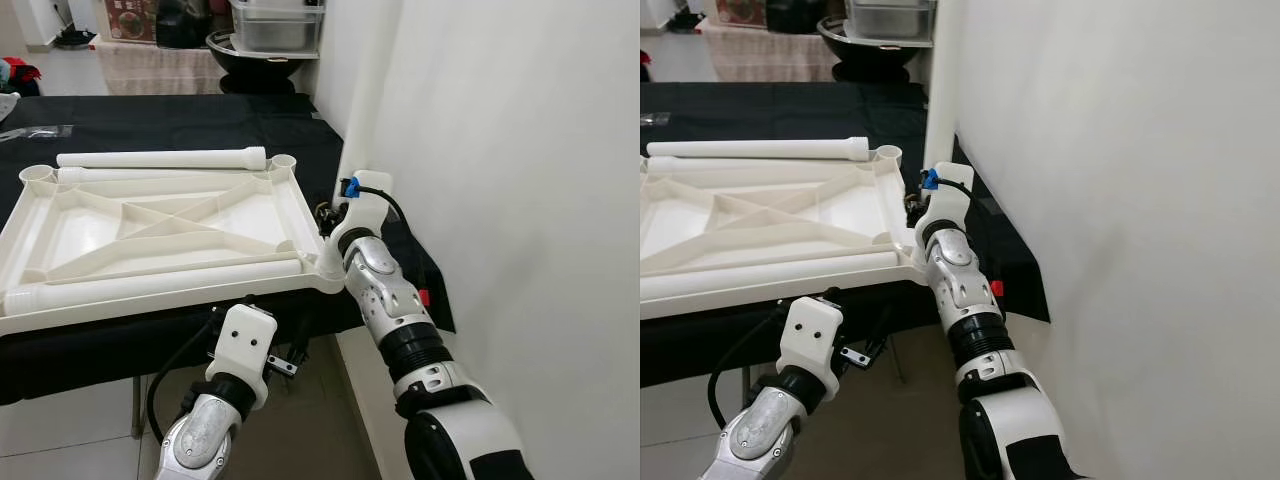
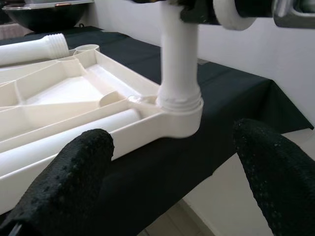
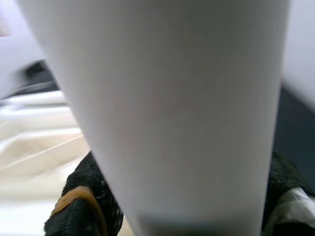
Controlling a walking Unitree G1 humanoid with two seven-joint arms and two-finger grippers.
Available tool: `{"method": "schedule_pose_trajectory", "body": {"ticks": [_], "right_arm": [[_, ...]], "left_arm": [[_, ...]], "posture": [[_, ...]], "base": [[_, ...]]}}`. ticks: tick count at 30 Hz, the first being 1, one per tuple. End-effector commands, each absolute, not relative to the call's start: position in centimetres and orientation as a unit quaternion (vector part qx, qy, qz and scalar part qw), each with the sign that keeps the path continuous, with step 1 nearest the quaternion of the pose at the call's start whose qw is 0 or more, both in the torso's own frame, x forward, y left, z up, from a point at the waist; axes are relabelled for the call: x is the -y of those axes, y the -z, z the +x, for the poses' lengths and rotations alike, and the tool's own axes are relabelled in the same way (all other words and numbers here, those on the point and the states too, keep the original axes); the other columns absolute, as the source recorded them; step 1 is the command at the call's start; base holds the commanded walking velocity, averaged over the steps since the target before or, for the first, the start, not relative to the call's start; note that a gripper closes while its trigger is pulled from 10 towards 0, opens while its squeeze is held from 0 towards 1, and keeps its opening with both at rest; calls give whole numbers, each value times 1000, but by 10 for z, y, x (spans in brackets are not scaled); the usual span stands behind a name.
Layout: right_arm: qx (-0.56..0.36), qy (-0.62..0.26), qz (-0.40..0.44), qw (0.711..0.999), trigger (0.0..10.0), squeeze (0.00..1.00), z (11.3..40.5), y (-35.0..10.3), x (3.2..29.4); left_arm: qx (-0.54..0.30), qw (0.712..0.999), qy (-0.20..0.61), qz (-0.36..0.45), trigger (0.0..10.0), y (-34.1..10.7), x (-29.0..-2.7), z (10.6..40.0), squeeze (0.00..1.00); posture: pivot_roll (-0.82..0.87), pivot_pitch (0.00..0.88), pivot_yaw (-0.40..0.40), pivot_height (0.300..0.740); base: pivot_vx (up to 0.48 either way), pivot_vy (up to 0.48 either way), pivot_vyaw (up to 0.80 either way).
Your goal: Building children table
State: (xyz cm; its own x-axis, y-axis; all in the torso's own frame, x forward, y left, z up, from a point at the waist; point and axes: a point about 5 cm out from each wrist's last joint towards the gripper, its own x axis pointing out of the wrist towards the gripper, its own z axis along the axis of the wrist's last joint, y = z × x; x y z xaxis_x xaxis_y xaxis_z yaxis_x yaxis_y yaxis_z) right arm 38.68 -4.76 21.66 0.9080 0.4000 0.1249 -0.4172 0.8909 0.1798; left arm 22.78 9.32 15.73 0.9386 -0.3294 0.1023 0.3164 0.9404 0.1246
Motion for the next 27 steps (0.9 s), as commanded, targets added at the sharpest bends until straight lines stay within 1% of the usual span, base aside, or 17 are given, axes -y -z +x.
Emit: {"method": "schedule_pose_trajectory", "body": {"ticks": [1,6,7,9,14,15,17,18,19,21,22,23,24,25,26,27], "right_arm": [[39,-322,88,942,10000,0,377,-214,31],[47,-420,78,903,10000,0,368,-217,32],[47,-420,78,903,10000,0,368,-217,32],[51,-462,74,882,10000,0,364,-220,33],[50,-488,75,868,10000,0,362,-221,32],[51,-495,74,864,0,0,361,-221,33],[52,-493,74,865,0,0,362,-221,32],[55,-476,73,874,0,0,364,-221,32],[55,-476,73,874,0,0,364,-221,32],[40,-425,72,901,0,0,372,-220,33],[32,-406,71,911,0,0,375,-219,34],[23,-357,62,932,0,0,381,-218,38],[23,-357,62,932,0,0,381,-218,38],[18,-323,55,945,0,0,385,-217,41],[18,-323,55,945,0,0,385,-217,41],[2,-260,61,964,0,0,392,-215,48]], "left_arm": [[56,983,171,49,10000,-155,-90,227,0],[57,982,172,48,10000,-156,-89,227,0],[57,982,172,48,10000,-156,-89,227,0],[57,982,173,48,10000,-156,-90,226,0],[57,982,173,48,10000,-156,-90,226,0],[57,982,173,48,10000,-156,-90,226,0],[57,982,173,48,10000,-156,-90,226,0],[58,982,173,48,10000,-156,-90,226,0],[58,982,173,48,10000,-156,-90,226,0],[57,982,171,49,10000,-156,-91,226,0],[57,983,170,49,10000,-156,-91,226,0],[57,983,170,50,10000,-156,-91,226,0],[57,983,170,50,10000,-156,-91,226,0],[56,983,169,50,10000,-155,-91,226,0],[56,983,169,50,10000,-155,-91,226,0],[56,983,169,50,10000,-155,-91,226,0]], "posture": [[72,75,-131,740],[73,78,-129,740],[73,78,-129,740],[72,80,-127,740],[75,80,-127,740],[74,81,-129,740],[74,80,-128,740],[74,80,-129,740],[74,80,-129,740],[75,81,-131,740],[75,81,-131,740],[75,81,-131,740],[75,81,-131,740],[74,81,-130,740],[74,81,-130,740],[73,77,-129,740]], "base": [[0,0,0],[0,0,0],[0,0,0],[0,0,0],[0,0,0],[0,0,0],[0,0,0],[0,0,0],[0,0,0],[0,0,0],[0,0,0],[0,0,0],[0,0,0],[0,0,0],[0,0,0],[0,0,0]]}}
